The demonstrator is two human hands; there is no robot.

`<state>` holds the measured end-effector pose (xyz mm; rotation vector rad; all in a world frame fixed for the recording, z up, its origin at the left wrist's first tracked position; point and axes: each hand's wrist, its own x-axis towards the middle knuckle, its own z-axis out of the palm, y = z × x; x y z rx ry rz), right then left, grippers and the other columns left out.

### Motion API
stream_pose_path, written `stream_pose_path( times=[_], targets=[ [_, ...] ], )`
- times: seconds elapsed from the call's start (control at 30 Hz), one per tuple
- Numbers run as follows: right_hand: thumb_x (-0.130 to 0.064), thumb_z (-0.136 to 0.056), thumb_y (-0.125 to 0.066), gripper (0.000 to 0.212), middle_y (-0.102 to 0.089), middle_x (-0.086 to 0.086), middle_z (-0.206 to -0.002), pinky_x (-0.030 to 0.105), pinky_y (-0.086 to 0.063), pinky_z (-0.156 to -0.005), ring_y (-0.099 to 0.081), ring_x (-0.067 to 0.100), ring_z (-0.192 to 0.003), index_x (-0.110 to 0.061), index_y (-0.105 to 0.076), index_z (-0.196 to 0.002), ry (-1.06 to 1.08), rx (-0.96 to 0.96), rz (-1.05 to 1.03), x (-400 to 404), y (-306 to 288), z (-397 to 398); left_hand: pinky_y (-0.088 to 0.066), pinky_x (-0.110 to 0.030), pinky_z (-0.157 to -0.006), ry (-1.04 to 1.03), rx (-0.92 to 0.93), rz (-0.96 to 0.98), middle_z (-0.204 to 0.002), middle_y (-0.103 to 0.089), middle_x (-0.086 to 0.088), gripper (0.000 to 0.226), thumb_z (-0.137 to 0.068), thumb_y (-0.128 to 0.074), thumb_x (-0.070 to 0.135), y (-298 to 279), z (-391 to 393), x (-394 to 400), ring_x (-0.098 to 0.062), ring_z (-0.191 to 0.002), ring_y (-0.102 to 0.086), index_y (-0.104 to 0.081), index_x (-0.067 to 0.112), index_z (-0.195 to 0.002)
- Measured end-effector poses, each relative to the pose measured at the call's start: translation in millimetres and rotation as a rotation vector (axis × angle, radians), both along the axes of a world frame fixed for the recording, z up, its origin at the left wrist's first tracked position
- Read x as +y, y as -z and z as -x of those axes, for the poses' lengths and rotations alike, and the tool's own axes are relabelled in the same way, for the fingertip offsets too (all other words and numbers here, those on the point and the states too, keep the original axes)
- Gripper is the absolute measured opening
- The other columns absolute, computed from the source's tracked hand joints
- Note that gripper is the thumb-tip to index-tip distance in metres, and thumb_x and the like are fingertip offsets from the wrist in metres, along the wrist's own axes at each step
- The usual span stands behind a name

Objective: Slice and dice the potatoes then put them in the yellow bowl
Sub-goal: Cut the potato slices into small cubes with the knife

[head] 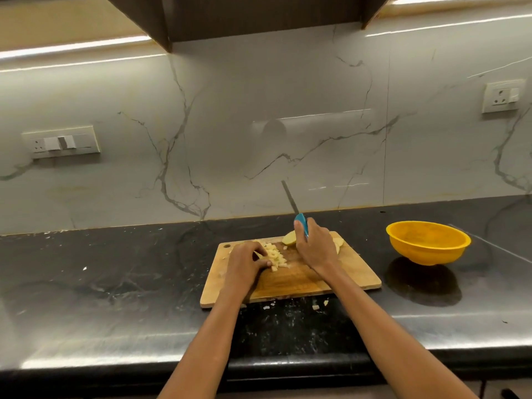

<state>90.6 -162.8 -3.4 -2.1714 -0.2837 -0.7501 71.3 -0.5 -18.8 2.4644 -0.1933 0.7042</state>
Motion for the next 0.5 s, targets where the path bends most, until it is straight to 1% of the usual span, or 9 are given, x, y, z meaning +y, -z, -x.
stream_pose_path(
  times=[0.07, 0.13, 0.23, 0.3, 0.37, 0.4, 0.43, 0.5],
  targets=[
    [-0.035, -0.101, -0.039, 0.033, -0.057, 0.004, -0.072, 0.018, -0.041, -0.052, -0.054, 0.012, -0.06, -0.005, -0.054, -0.099, 0.035, -0.008, -0.031, -8, 0, -6, -0.047, -0.021, -0.076, -0.007, -0.068, 0.001, -0.093, -0.066, -0.004, 0.012, -0.079, -0.073, 0.017, -1, -5, -2, -0.014, -0.084, -0.06, -0.069, 0.01, -0.089],
    [-0.034, -0.101, -0.04, 0.035, -0.056, 0.004, -0.07, 0.019, -0.042, -0.051, -0.053, 0.013, -0.058, -0.003, -0.056, -0.1, 0.047, -0.019, -0.07, -12, 1, -12, -0.045, -0.019, -0.078, 0.011, -0.118, -0.008, -0.096, -0.068, -0.007, 0.01, -0.083, -0.066, 0.007, -2, -7, -3, -0.016, -0.089, -0.061, -0.071, 0.007, -0.092],
    [-0.033, -0.101, -0.04, 0.035, -0.056, 0.003, -0.07, 0.023, -0.045, -0.051, -0.055, 0.014, -0.057, -0.002, -0.056, -0.103, 0.057, -0.05, -0.067, -15, 1, -15, -0.043, -0.018, -0.086, 0.085, -0.144, -0.078, -0.104, -0.068, -0.008, 0.024, -0.086, -0.055, -0.006, -1, -6, -8, -0.017, -0.098, -0.059, -0.071, 0.006, -0.1],
    [-0.034, -0.101, -0.04, 0.036, -0.058, 0.003, -0.072, 0.022, -0.046, -0.052, -0.057, 0.014, -0.06, -0.002, -0.055, -0.107, 0.056, -0.068, -0.043, -15, 0, -15, -0.04, -0.014, -0.088, 0.143, -0.151, -0.137, -0.108, -0.067, -0.006, 0.028, -0.085, -0.054, -0.008, 1, -5, -14, -0.016, -0.103, -0.057, -0.071, 0.009, -0.101],
    [-0.035, -0.101, -0.04, 0.038, -0.06, 0.005, -0.076, 0.024, -0.049, -0.055, -0.059, 0.015, -0.062, -0.002, -0.055, -0.111, 0.057, -0.08, -0.037, -16, 1, -15, -0.037, -0.01, -0.09, 0.208, -0.133, -0.181, -0.111, -0.066, -0.004, 0.026, -0.085, -0.059, -0.003, 3, -4, -20, -0.015, -0.107, -0.055, -0.072, 0.012, -0.102],
    [-0.035, -0.101, -0.04, 0.038, -0.061, 0.006, -0.077, 0.026, -0.051, -0.056, -0.06, 0.016, -0.063, -0.002, -0.055, -0.112, 0.061, -0.08, -0.043, -17, 1, -14, -0.037, -0.012, -0.093, 0.241, -0.111, -0.211, -0.111, -0.066, -0.003, 0.022, -0.085, -0.062, 0.003, 4, -4, -23, -0.014, -0.109, -0.054, -0.072, 0.014, -0.101],
    [-0.036, -0.1, -0.041, 0.038, -0.062, 0.006, -0.077, 0.027, -0.052, -0.057, -0.06, 0.016, -0.063, -0.002, -0.056, -0.111, 0.067, -0.078, -0.05, -18, 2, -15, -0.039, -0.018, -0.097, 0.267, -0.085, -0.244, -0.111, -0.067, -0.002, 0.018, -0.084, -0.065, 0.011, 5, -5, -26, -0.014, -0.109, -0.053, -0.072, 0.015, -0.101],
    [-0.038, -0.099, -0.043, 0.038, -0.059, 0.005, -0.074, 0.025, -0.049, -0.056, -0.057, 0.014, -0.06, -0.003, -0.058, -0.104, 0.095, -0.078, -0.061, -20, 2, -16, -0.041, -0.029, -0.098, 0.279, -0.057, -0.315, -0.107, -0.068, 0.0, 0.016, -0.085, -0.066, 0.022, 4, -5, -30, -0.013, -0.107, -0.054, -0.072, 0.018, -0.099]
  ],
)
